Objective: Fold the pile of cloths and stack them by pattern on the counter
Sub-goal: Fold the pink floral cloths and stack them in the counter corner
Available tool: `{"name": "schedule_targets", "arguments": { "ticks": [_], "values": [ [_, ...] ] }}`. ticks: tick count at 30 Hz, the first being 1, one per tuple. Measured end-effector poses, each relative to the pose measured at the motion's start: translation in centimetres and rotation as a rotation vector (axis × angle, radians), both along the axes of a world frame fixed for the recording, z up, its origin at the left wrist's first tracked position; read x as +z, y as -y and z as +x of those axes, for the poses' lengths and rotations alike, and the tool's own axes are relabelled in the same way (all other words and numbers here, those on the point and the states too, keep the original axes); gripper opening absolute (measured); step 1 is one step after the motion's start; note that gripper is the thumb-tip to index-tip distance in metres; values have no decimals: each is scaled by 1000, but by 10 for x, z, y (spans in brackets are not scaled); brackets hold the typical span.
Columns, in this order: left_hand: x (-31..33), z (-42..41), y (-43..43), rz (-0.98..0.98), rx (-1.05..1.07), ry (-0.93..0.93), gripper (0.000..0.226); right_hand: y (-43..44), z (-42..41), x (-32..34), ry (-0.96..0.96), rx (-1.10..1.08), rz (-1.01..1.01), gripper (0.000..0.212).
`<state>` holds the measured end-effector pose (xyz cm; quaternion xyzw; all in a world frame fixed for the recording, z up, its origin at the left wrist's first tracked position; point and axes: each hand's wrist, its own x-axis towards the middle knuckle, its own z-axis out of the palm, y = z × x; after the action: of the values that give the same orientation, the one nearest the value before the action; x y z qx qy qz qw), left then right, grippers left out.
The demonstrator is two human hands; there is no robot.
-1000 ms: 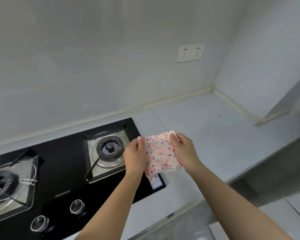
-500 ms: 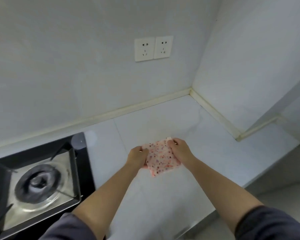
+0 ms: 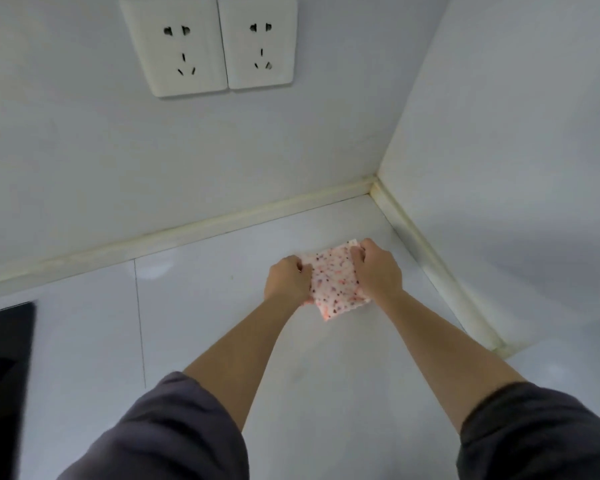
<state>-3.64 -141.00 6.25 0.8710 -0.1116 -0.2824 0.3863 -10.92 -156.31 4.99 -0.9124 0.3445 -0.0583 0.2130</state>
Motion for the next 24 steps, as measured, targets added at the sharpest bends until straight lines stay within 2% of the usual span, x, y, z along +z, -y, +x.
{"name": "schedule_targets", "arguments": {
  "ticks": [5, 8, 10, 12, 14, 16, 18, 19, 22, 24],
  "values": [
    [-9, 11, 38, 182, -23, 187, 20, 35, 19, -13, -24, 25, -73, 26],
    [-6, 10, 49, 214, 26, 310, 26, 45, 22, -17, 84, 55, -138, 27],
    [-12, 5, 47, 258, -94, 549, 40, 48, 16, -19, 174, 166, -277, 34],
    [-20, -4, 40, 326, -321, 713, 51, 45, 5, -25, 188, 298, -319, 37],
    [-30, -12, 35, 465, -526, 696, 62, 38, -5, -30, 1, 454, -252, 48],
    [-40, -14, 34, 574, -617, 651, 65, 36, -11, -33, -199, 529, -215, 62],
    [-45, -9, 37, 607, -631, 649, 65, 38, -9, -36, -250, 515, -225, 90],
    [-45, -5, 39, 610, -632, 656, 65, 40, -5, -37, -261, 505, -238, 95],
    [-42, 12, 41, 626, -660, 676, 67, 41, 5, -37, -304, 502, -242, 85],
    [-41, 23, 41, 635, -687, 664, 69, 41, 11, -36, -323, 497, -223, 87]
  ]
}}
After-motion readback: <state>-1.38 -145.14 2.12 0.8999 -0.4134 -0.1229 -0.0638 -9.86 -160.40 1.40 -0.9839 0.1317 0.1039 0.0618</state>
